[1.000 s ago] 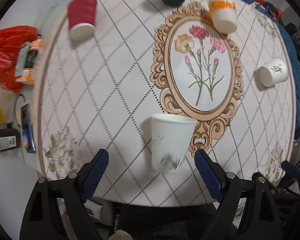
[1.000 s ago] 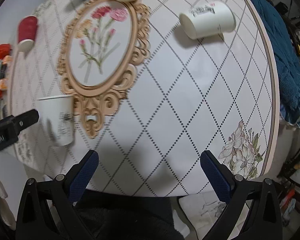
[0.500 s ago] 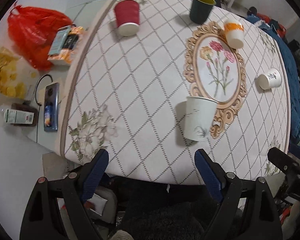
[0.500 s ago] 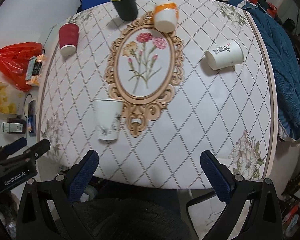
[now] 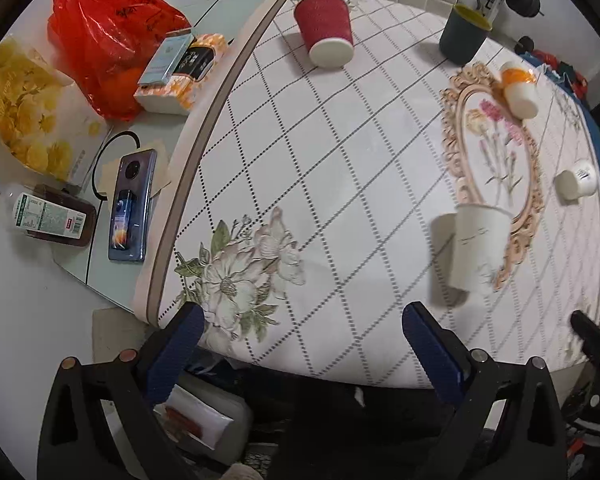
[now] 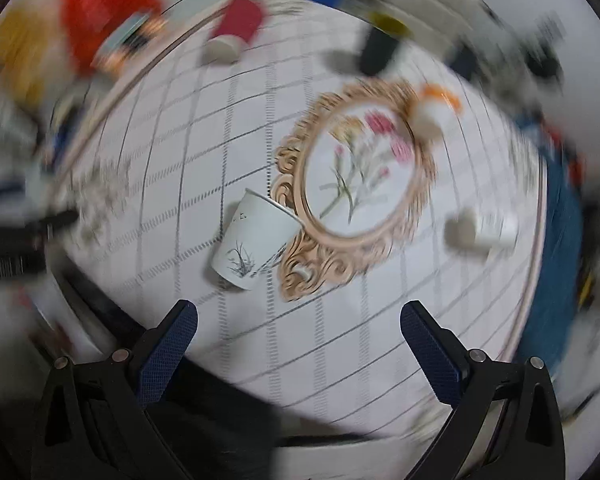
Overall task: Flip cup upside down
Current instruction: 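Bring the cup toward the right gripper while the right gripper grasps its base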
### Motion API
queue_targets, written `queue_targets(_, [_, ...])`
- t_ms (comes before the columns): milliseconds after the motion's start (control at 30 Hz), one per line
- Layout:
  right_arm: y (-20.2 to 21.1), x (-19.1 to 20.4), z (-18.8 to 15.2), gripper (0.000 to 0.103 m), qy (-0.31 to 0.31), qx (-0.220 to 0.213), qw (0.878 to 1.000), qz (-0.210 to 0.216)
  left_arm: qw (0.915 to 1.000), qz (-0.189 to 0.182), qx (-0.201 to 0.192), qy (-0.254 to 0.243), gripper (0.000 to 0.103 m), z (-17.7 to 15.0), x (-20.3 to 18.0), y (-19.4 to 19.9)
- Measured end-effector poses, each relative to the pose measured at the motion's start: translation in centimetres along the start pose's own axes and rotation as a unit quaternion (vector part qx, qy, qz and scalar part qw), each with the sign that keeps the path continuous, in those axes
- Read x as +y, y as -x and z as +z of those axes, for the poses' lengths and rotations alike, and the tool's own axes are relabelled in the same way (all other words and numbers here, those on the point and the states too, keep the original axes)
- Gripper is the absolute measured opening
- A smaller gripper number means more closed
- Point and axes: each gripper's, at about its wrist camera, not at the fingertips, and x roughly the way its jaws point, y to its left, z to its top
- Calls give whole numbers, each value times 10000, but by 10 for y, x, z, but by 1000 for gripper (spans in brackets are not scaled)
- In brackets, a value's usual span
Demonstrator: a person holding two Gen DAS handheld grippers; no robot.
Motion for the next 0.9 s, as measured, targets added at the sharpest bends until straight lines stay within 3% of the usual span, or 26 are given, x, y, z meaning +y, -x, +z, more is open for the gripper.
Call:
queue_targets(67, [-4, 22, 4, 103, 1181, -14, 9911, -609, 10000, 34, 67, 16, 102, -2, 3, -9])
queue_targets(100, [-7, 33, 3, 103, 1785, -15, 9796, -927, 9999, 29, 125, 47, 102, -3, 3, -14])
queue_targets(133, [-11, 44, 2, 103, 2370, 3, 9638, -1218, 9998, 13, 194, 95, 102, -4, 4, -20])
queue_targets(167, [-17, 58, -2, 103, 3166, 13, 9356, -1565, 9996, 4, 237, 123, 102, -5, 3, -24])
queue_targets(200, [-21, 65, -5, 103, 3623, 7, 9155, -1748, 9995, 19, 273, 138, 102, -6, 2, -28])
queue_targets(233, [-25, 73, -10, 101, 4161, -25, 8882, -1950, 9994, 38, 308, 160, 102, -6, 1, -33])
queue_targets(333, [-45, 92, -32, 99, 5789, -178, 7772, -2460, 9988, 89, 411, 248, 102, -5, -3, -45])
queue_targets(433, [-71, 100, -56, 98, 7221, -410, 6332, -2755, 9974, 89, 546, 464, 102, -4, -4, -58])
queue_targets(467, [-76, 101, -61, 98, 7488, -452, 6003, -2773, 9968, 110, 590, 528, 102, -4, -4, -62])
queue_targets(500, [-84, 100, -69, 98, 7842, -528, 5522, -2780, 9961, 123, 639, 587, 102, -4, -3, -66])
queue_targets(600, [-104, 91, -85, 98, 8521, -572, 4426, -2734, 9942, 162, 765, 741, 102, -3, -2, -78])
queue_targets(667, [-118, 82, -90, 98, 8812, -604, 3834, -2699, 9930, 184, 826, 827, 102, -4, 0, -83])
queue_targets(767, [-136, 72, -92, 96, 9093, -651, 3176, -2609, 9912, 182, 916, 934, 102, -5, 1, -92])
queue_targets(900, [-154, 66, -90, 89, 9284, -682, 2651, -2514, 9894, 205, 1013, 1020, 102, -7, 2, -102])
